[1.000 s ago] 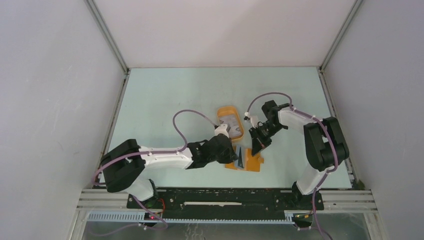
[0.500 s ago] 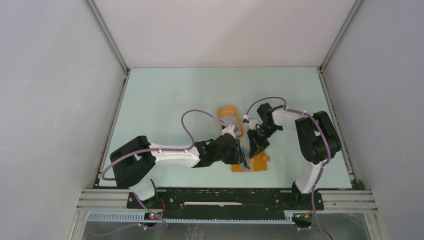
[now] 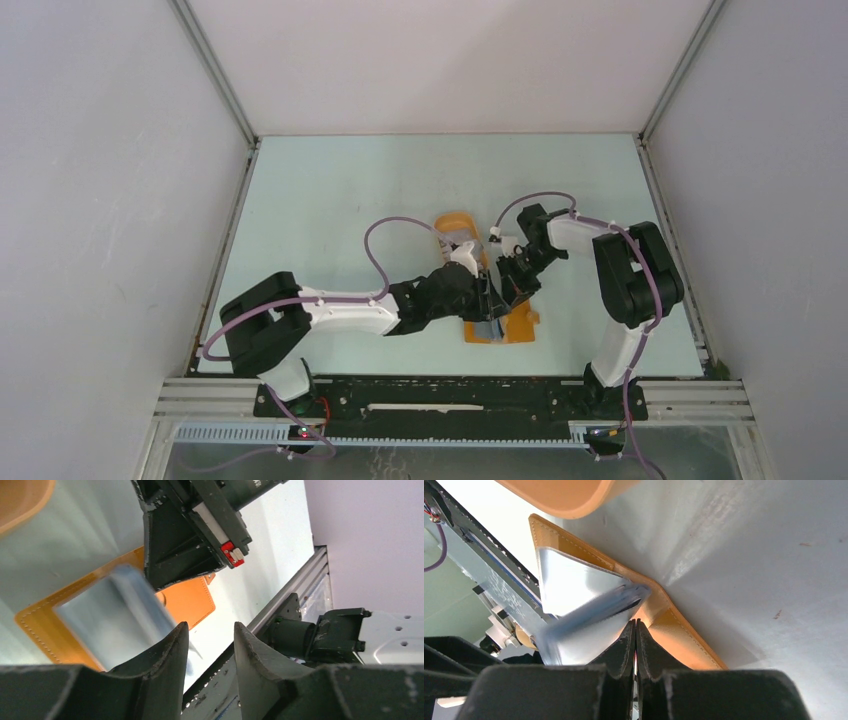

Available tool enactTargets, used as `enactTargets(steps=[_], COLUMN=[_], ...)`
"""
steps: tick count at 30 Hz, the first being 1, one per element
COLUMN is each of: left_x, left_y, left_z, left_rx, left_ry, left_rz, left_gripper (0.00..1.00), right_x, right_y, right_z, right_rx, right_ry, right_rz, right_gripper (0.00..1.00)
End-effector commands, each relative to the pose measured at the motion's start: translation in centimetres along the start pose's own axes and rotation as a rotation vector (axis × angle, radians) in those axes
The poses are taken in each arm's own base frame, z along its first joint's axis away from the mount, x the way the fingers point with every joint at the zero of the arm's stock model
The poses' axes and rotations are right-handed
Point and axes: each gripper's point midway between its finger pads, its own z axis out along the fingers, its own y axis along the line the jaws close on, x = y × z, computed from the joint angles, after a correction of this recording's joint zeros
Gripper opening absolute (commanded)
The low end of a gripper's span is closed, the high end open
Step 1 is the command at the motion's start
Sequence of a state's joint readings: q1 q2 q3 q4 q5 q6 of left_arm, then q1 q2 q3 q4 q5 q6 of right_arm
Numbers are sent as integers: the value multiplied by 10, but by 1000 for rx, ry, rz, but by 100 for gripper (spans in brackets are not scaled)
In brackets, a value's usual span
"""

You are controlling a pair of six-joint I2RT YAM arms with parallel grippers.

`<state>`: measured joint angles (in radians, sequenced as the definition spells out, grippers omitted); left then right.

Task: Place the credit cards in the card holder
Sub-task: Open the card holder at the center of the board.

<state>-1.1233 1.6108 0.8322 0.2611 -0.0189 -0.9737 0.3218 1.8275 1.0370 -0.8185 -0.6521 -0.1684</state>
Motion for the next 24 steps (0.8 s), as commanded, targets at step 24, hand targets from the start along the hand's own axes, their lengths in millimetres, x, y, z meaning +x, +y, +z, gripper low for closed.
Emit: enactTargets(steps=[24], left_x=[9], left_y=[56], left_z=[-23], left_rx=[-181], left_ry=[-19], left_rz=[20], left_gripper=[61], right_x=[-14], right_y=[-8], right_z=[-17], right_rx=[16], right_ry=[-58], right_rz=[8], right_gripper=[9])
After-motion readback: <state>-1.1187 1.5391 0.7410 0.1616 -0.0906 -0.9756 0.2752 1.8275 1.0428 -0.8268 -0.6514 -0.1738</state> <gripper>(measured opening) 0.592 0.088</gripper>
